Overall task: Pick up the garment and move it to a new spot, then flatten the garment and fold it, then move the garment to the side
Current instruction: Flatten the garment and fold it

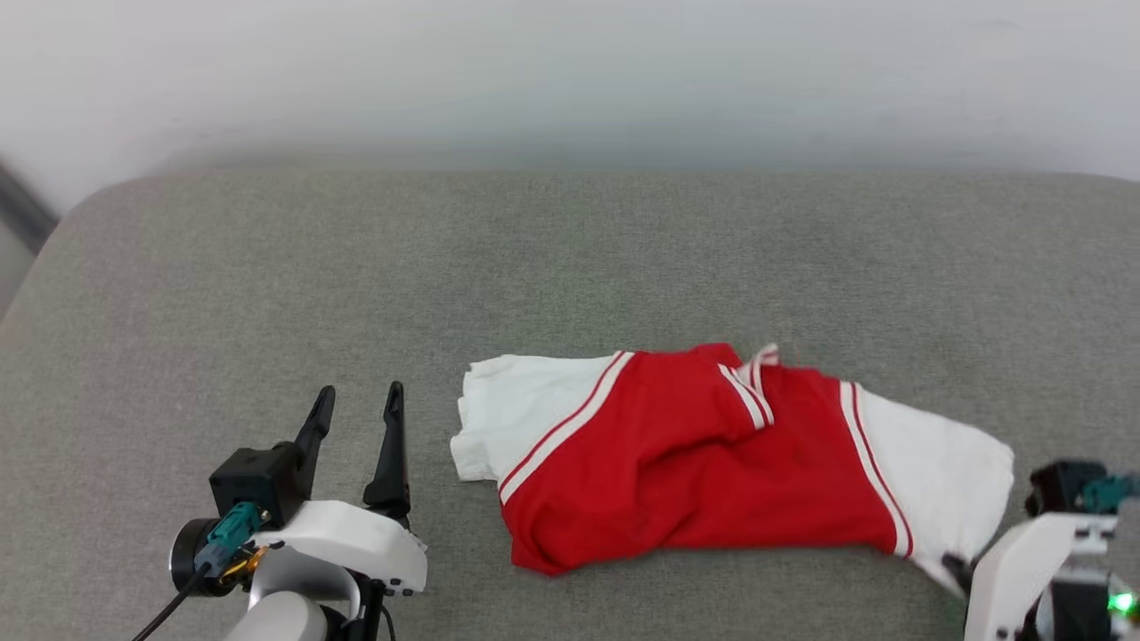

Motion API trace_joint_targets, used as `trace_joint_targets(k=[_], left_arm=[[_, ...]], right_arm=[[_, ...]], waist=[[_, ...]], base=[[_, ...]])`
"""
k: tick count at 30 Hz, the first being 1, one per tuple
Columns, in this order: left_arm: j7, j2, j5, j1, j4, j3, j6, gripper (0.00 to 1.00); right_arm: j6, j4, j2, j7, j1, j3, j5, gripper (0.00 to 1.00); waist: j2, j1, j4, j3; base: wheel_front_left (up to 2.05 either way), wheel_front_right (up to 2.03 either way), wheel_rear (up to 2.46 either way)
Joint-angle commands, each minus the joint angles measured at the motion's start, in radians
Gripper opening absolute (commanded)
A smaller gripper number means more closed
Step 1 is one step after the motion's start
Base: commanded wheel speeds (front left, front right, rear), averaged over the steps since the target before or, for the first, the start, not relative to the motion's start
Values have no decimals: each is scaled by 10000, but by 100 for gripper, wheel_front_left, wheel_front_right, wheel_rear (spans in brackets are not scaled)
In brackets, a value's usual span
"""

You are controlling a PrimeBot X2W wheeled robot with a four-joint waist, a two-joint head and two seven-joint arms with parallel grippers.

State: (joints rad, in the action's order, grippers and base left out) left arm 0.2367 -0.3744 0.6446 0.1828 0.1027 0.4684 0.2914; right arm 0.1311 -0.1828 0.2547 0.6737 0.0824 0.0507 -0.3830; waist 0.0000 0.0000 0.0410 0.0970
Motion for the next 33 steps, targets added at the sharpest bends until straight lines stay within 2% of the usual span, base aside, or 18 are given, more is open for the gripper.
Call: trace_joint_targets(k=[1, 2, 3, 4, 5, 11, 16, 23, 24, 26, 33], left_arm=[[-18, -73, 22, -138, -16, -49, 42, 100], [-61, -95, 44, -191, -36, -50, 86, 100], [-87, -120, 75, -235, -57, -62, 112, 100], [-103, -137, 102, -286, -67, -80, 128, 100], [-128, -156, 107, -352, -68, -80, 146, 100], [-258, -339, 247, -646, -8, -120, 150, 100], [-382, -446, 318, -813, -17, -112, 209, 100], [-597, -711, 338, -867, -126, -178, 304, 100], [-813, -809, 287, -632, -66, -86, 213, 100], [-1050, -854, 292, -409, 31, 5, 101, 100], [-2401, -808, 526, 1277, 818, 443, -706, 100]], right_arm=[[-5, 101, -248, 67, -317, 81, 66, 0], [-5, 123, -523, 49, -693, 234, 123, 0], [-7, 132, -734, -29, -967, 340, 207, 25], [-7, 25, -885, -94, -1229, 413, 293, 88], [-7, -56, -1041, -200, -1436, 452, 372, 100], [-7, 599, -1461, -1976, -1537, 783, 437, 100], [-5, 1353, -1668, -3594, -1617, 1116, 940, 100], [-5, 2287, -1883, -5240, -1602, 680, 1459, 100], [-5, 2583, -1912, -5714, -1569, 398, 1549, 100], [-5, 2734, -1937, -5878, -1539, 221, 1613, 100], [-5, 3191, -1993, -5885, -1329, -157, 1666, 100]], waist=[[0, 0, -114, -108], [0, 0, -151, -143], [0, 0, -188, -167], [0, 0, -225, -210], [0, 0, -252, -263], [0, 0, -386, -606], [0, 0, -406, -920], [0, 0, -484, -1130], [0, 0, -560, -1143], [0, 0, -664, -1108], [0, 0, -1171, -501]], base=[[0, 0, 0], [0, 0, 0], [0, 0, 0], [0, 0, 0], [0, 0, 0], [0, 0, 0], [0, 0, 0], [0, 0, 0], [0, 0, 0], [0, 0, 0], [0, 0, 0]])
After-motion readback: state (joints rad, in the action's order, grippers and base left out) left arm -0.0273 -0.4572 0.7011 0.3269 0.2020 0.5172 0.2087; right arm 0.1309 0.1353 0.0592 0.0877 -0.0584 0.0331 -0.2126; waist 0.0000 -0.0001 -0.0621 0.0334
